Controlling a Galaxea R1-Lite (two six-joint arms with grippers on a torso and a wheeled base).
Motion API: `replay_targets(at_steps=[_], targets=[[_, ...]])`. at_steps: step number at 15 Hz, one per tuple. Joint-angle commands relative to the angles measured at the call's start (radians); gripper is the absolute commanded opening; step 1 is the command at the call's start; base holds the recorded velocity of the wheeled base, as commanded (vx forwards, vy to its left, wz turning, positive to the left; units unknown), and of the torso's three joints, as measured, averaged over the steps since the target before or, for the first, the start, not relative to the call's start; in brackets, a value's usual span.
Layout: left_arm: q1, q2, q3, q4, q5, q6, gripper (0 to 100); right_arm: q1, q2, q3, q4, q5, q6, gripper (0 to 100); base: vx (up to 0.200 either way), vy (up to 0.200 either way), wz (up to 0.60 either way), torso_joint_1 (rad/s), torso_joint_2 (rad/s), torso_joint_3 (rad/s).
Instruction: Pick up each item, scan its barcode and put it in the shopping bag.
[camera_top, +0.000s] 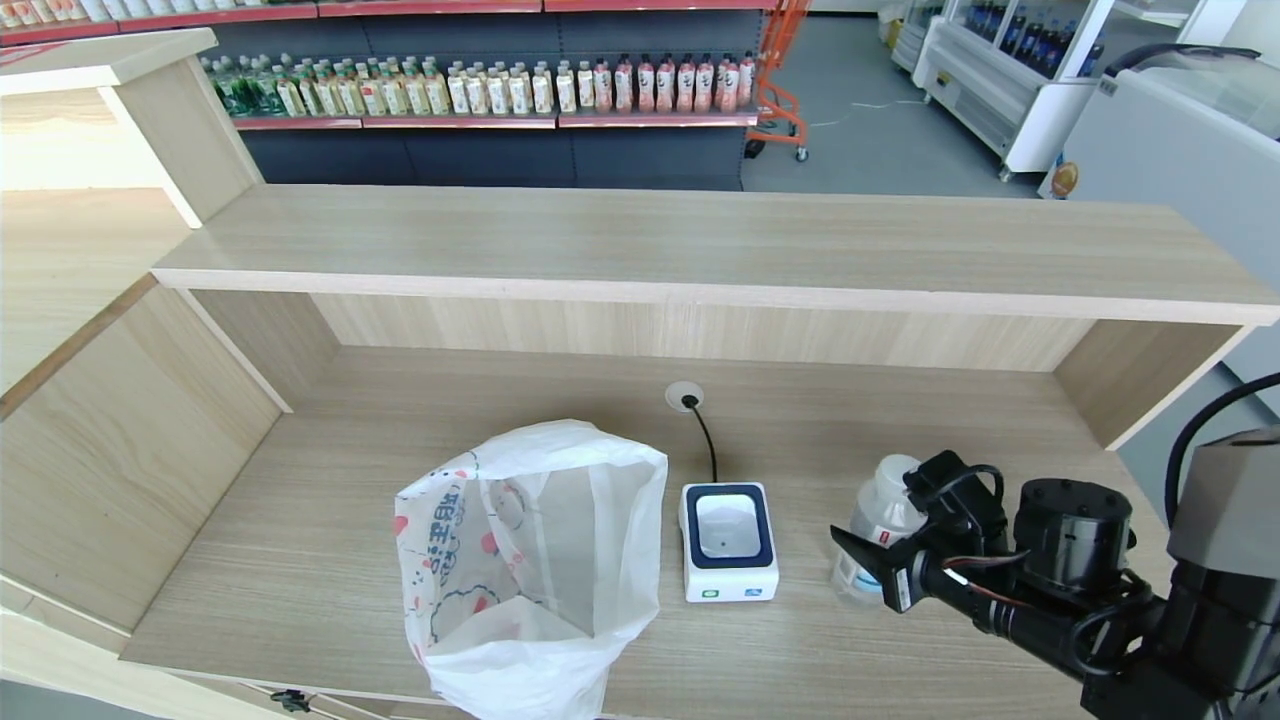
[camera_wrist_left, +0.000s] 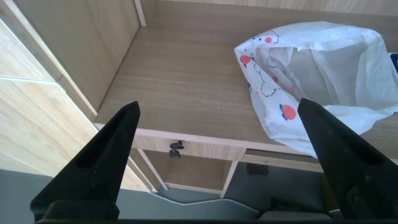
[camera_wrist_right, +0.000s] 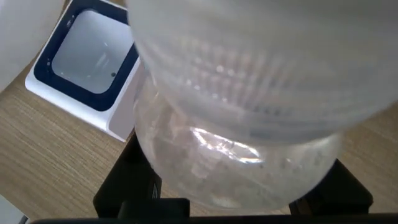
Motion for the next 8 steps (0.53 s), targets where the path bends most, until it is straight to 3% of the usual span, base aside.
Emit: replay_targets(at_steps=[1, 3, 4, 5, 6, 8], targets=[[0.000, 0.000, 0.000, -0.001, 0.000, -0.001, 100, -0.015, -0.130, -0.048, 0.034, 0.021, 0.078, 0, 0.000, 0.000, 0.00, 0.000, 0.00, 0.000], [0.000, 0.000, 0.000, -0.001, 0.000, -0.001, 100, -0.076, -0.242, -0.109, 0.186, 0.121, 0.107, 0, 0.000, 0.000, 0.00, 0.000, 0.00, 0.000], [0.000, 0.000, 0.000, -0.001, 0.000, -0.001, 100, -0.150, -0.362, -0.188, 0.385, 0.293, 0.161, 0, 0.000, 0.000, 0.00, 0.000, 0.00, 0.000], [0.000, 0.000, 0.000, -0.001, 0.000, -0.001, 100, -0.174, -0.408, -0.226, 0.465, 0.374, 0.193, 0, 0.000, 0.000, 0.00, 0.000, 0.00, 0.000], [0.000, 0.000, 0.000, -0.001, 0.000, -0.001, 100, -0.205, -0.486, -0.297, 0.589, 0.521, 0.262, 0, 0.000, 0.000, 0.00, 0.000, 0.00, 0.000], [0.000, 0.000, 0.000, -0.001, 0.000, -0.001, 100, -0.227, -0.577, -0.355, 0.698, 0.699, 0.362, 0, 0.000, 0.000, 0.00, 0.000, 0.00, 0.000]])
